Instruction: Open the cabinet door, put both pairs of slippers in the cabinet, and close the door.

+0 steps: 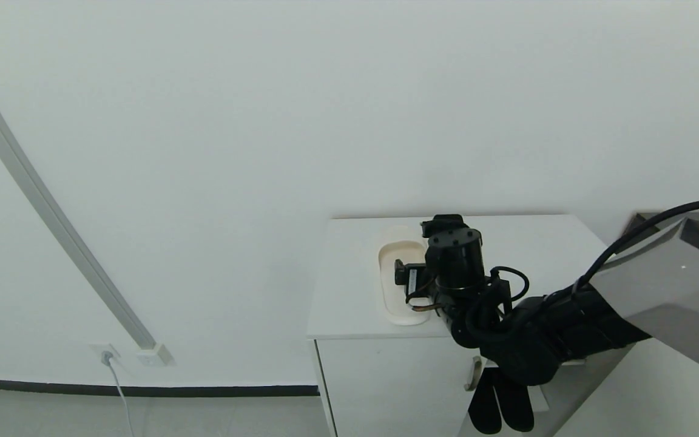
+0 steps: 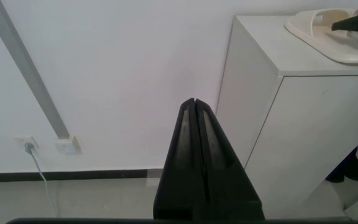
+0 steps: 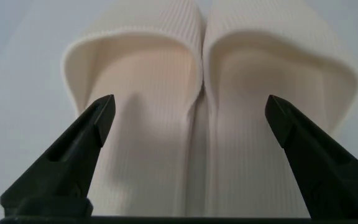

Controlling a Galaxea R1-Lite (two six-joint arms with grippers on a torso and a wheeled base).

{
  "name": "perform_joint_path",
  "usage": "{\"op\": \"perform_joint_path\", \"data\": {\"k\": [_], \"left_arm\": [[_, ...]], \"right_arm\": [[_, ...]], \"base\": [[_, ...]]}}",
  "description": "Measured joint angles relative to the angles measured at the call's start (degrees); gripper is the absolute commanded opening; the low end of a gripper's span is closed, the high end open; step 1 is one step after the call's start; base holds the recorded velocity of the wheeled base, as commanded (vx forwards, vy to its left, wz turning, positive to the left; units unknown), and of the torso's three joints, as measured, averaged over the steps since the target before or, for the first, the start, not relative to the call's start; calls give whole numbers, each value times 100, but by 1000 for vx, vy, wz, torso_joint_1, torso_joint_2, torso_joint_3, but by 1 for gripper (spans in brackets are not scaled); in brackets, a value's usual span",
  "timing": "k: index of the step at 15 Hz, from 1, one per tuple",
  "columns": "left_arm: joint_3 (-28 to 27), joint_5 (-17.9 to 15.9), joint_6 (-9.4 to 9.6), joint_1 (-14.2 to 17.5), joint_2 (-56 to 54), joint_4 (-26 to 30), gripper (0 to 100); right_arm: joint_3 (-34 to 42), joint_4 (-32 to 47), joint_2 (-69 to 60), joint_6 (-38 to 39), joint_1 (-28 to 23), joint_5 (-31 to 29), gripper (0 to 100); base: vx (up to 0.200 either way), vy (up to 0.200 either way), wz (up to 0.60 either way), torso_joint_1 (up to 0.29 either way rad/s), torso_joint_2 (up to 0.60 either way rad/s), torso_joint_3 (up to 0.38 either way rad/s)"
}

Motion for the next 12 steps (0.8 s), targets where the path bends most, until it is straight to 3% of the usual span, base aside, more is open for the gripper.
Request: {"op": "perform_joint_path", "data": {"k": [12], "left_arm": [[0, -2, -2, -2, 0, 0, 0]], "right_arm": [[-1263, 463, 735, -148, -343, 182, 100]], "base": [[0, 0, 0, 0, 0, 0]]}}
